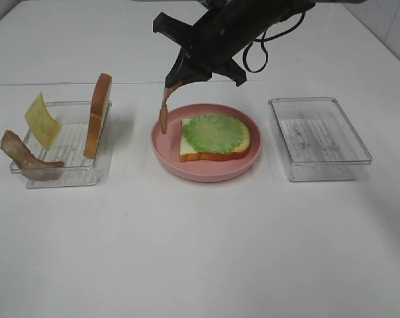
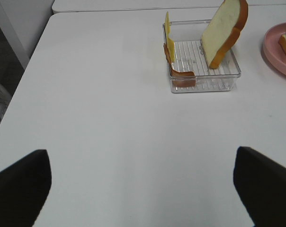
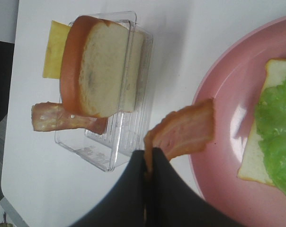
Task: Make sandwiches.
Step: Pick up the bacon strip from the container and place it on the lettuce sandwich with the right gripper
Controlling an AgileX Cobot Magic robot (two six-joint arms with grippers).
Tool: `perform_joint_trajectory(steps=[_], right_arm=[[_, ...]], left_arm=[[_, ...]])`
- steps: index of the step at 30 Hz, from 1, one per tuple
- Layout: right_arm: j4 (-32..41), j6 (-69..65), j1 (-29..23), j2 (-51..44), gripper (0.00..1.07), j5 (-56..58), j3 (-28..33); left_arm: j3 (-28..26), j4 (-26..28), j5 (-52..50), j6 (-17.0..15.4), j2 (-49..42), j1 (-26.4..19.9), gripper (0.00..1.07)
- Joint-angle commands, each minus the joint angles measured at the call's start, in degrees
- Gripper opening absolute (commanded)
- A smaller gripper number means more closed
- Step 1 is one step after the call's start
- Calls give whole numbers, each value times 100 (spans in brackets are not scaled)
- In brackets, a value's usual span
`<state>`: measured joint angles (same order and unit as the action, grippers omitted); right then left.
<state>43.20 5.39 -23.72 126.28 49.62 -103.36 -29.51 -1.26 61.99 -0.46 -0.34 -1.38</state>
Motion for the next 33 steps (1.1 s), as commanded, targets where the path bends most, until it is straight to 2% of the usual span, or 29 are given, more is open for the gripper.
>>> perform_joint_trajectory(steps=[1,12,15,22,23,25,26,28,33], right_arm=[[23,143,6,115,0,-138,-34],[-132,189,6,235,0,-223,-34],[-510,189,11,229,0,-241,-34],[-1885,-206,23,229,0,-229,-34],[-1885,-206,23,229,0,-229,-34],[-2659,-693,23,229,0,-201,-34],[-2659,-693,23,229,0,-201,-34],[-3163,-951,23,229,0,-149,-34],[-3489,-1106,23,229,0,-92,-34]], left_arm=[[0,-11,-40,11,-74,40,102],[0,-11,-40,11,-74,40,102],[0,-11,-40,11,-74,40,102],[0,-11,-40,11,-74,40,102],[0,-11,-40,11,-74,40,102],[0,-11,-40,11,-74,40,102],[0,-11,-40,11,-74,40,102],[0,-11,-40,11,-74,40,102],[0,-11,-40,11,-74,40,102]])
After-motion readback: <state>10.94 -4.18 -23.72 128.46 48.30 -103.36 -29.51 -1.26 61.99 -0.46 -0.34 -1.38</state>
